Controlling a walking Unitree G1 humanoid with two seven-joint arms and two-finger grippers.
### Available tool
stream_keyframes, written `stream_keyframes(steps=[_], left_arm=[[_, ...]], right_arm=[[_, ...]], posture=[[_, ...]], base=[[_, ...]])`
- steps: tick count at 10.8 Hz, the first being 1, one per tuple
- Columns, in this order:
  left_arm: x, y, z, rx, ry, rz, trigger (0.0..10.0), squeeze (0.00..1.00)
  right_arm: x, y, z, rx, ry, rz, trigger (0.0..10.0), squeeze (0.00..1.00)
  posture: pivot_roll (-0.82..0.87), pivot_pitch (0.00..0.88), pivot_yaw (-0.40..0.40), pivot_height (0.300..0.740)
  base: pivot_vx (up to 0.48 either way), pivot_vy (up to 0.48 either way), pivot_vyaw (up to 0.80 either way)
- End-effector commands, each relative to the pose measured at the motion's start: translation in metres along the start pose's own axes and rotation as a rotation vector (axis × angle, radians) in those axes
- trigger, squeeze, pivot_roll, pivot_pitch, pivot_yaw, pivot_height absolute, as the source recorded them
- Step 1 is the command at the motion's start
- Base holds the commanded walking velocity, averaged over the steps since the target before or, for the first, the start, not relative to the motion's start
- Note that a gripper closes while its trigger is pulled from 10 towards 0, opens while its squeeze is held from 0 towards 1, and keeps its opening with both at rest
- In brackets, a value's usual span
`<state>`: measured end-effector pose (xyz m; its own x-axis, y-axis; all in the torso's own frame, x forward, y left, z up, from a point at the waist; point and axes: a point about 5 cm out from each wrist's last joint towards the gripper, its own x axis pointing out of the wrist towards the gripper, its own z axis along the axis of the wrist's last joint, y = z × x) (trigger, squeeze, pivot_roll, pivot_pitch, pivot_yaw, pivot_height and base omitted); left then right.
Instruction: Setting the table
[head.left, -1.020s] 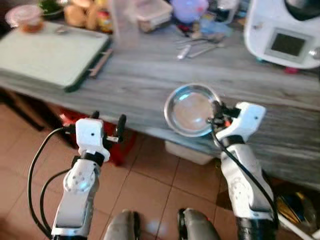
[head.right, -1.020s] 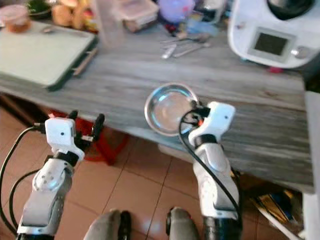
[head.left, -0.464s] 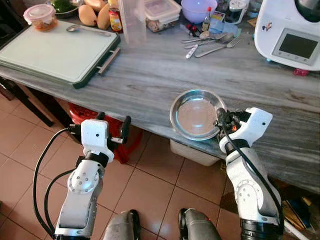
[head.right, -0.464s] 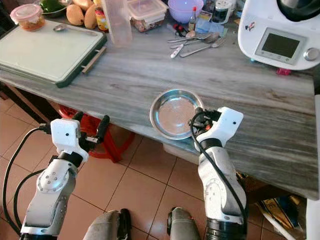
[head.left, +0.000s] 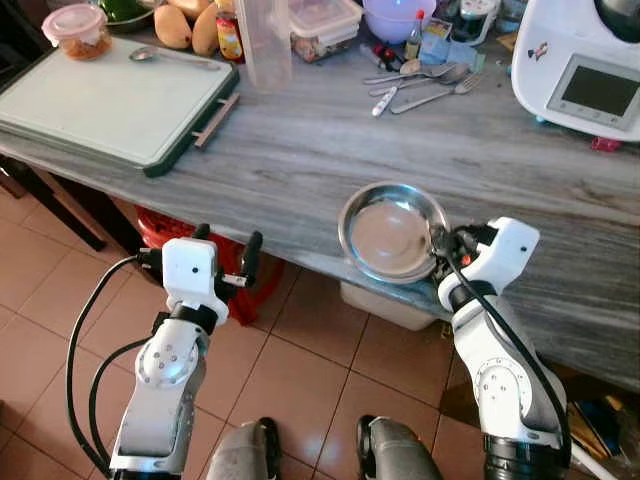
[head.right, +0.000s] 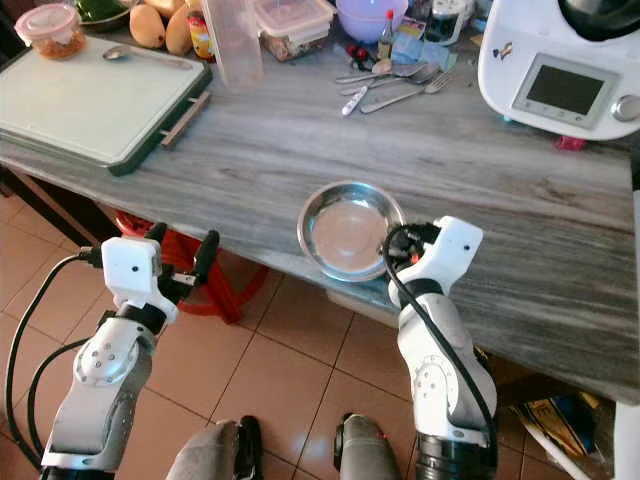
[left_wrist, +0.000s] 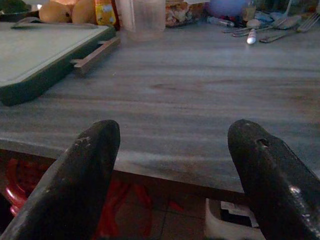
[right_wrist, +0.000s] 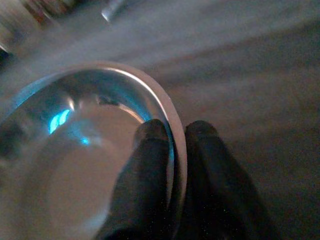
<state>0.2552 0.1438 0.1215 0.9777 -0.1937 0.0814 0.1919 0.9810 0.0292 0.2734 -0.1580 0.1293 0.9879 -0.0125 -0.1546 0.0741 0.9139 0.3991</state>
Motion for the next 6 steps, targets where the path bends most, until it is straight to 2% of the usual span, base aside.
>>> stream_keyframes(steps=[1, 4, 6], left_arm=[[-0.002, 0.000, -0.001, 0.009, 0.013, -0.001, 10.0, 0.00], [-0.002, 0.000, -0.002, 0.012, 0.016, 0.002, 10.0, 0.00], [-0.002, 0.001, -0.002, 0.013, 0.017, 0.007, 10.0, 0.00]], right_arm=[[-0.001, -0.005, -0.005, -0.015, 0.026, -0.028, 10.0, 1.00], [0.006, -0.011, 0.009, -0.044, -0.035, -0.056, 10.0, 1.00], [0.010, -0.009, 0.016, -0.054, -0.072, -0.051, 10.0, 1.00]], posture=[[-0.05, 0.187, 0.024, 0.740], [-0.05, 0.191, 0.025, 0.740], [-0.05, 0.191, 0.025, 0.740]], base=[[0.000, 0.000, 0.00], [0.000, 0.000, 0.00], [0.000, 0.000, 0.00]])
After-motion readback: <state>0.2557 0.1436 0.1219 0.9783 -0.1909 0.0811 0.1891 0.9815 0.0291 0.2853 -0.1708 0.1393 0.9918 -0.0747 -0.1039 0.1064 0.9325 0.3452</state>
